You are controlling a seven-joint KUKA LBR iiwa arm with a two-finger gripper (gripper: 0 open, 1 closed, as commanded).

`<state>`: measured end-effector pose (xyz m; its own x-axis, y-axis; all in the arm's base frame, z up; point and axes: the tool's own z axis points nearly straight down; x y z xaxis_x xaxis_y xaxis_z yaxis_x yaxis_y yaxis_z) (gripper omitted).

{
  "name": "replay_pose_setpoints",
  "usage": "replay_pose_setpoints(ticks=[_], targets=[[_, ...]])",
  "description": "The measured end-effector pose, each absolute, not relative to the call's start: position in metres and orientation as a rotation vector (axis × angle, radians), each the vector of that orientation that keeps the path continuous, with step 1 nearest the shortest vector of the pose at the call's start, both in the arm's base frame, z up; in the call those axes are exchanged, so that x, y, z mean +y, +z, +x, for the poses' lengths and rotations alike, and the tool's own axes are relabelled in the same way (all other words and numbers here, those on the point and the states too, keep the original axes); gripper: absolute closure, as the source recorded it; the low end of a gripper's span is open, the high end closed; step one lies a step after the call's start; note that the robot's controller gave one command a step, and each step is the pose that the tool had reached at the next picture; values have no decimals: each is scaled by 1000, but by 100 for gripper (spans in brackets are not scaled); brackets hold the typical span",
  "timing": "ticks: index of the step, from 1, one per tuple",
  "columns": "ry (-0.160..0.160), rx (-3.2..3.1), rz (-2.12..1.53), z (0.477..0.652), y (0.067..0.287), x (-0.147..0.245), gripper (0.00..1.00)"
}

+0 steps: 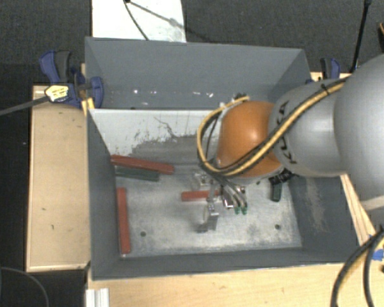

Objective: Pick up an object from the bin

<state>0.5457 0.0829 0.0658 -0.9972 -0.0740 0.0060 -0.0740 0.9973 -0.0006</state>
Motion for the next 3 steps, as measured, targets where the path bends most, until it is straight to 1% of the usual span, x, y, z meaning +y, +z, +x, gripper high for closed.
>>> replay_pose_setpoints(ticks=[1, 2, 3], targets=[[-2, -3141, 108, 548, 71, 85, 100], [-3, -3151, -78, 554, 199, 78, 100], [-2, -3154, 61, 554, 337, 78, 100]])
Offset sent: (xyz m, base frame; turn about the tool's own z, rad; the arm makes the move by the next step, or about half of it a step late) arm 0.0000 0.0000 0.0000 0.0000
